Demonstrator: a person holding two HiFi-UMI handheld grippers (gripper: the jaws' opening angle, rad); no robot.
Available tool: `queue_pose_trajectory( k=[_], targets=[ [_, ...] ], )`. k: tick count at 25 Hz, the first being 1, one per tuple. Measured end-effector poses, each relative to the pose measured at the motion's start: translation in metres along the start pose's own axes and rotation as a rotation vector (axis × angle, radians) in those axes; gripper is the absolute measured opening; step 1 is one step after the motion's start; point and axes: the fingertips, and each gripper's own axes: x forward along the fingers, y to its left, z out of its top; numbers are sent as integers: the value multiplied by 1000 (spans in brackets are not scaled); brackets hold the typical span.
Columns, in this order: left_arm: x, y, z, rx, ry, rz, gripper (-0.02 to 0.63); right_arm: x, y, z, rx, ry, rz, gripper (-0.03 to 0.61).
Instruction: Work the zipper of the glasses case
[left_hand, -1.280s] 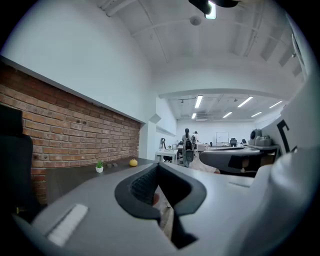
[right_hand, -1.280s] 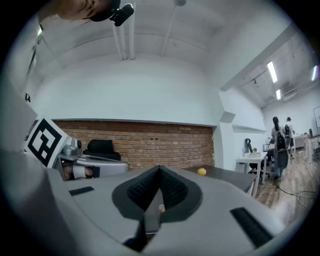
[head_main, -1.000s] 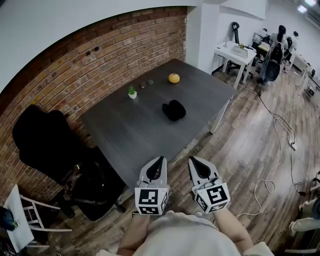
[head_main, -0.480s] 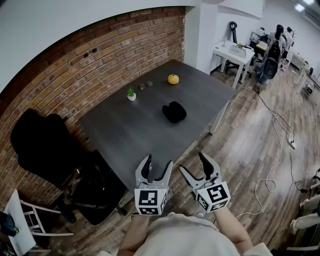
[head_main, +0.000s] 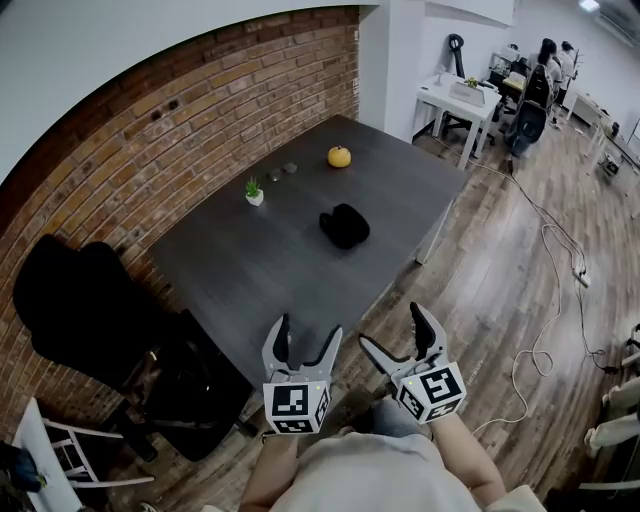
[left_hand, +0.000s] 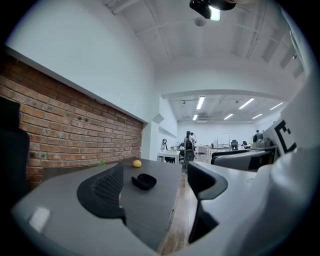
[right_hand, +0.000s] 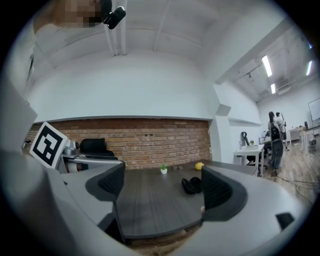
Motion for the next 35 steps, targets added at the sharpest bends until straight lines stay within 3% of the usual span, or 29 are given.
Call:
queue_pose_trajectory(
  k=[8, 16, 25, 35],
  targets=[
    [50, 13, -7, -2, 10, 30, 400, 45, -45, -6, 2, 6, 17, 460],
    [140, 25, -9, -4, 20, 100, 411, 117, -118, -5, -2, 24, 88, 460],
    [228, 53, -4, -74, 27, 234, 411, 199, -195, 6, -6, 56, 214, 460],
    [296, 84, -17, -127, 41, 422, 410, 286, -246, 3, -45, 87, 409, 460]
  ],
)
